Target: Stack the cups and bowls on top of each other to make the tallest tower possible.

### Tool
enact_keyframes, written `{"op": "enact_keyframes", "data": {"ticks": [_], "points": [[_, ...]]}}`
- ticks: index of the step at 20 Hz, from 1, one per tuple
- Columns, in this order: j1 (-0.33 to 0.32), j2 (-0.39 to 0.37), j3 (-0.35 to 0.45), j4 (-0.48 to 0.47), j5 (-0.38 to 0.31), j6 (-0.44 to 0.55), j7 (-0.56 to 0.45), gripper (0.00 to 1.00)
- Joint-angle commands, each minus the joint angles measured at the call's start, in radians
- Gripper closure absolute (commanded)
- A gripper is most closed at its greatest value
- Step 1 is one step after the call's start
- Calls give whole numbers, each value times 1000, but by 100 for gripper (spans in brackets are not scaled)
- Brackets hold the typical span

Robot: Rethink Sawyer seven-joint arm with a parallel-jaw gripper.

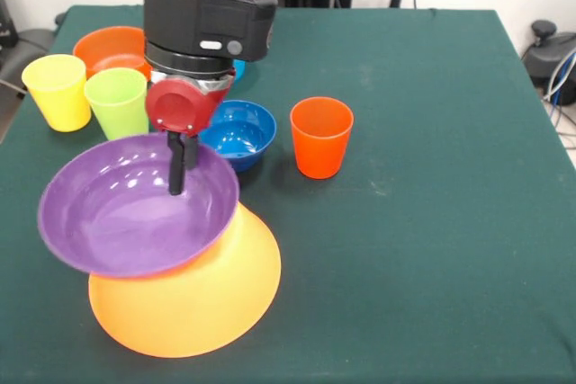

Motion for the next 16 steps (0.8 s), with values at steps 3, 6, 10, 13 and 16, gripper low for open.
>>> {"op": "enact_keyframes", "data": {"ticks": [3, 6, 10, 13, 16], "points": [[0, 27, 145, 94, -79, -58, -1, 0], [-3, 34, 143, 81, -82, -58, -8, 0], [-10, 41, 146, 70, -84, -59, -17, 0], [-7, 41, 142, 65, -82, -58, -15, 0], [-3, 35, 140, 65, -79, -53, -12, 0]]}}
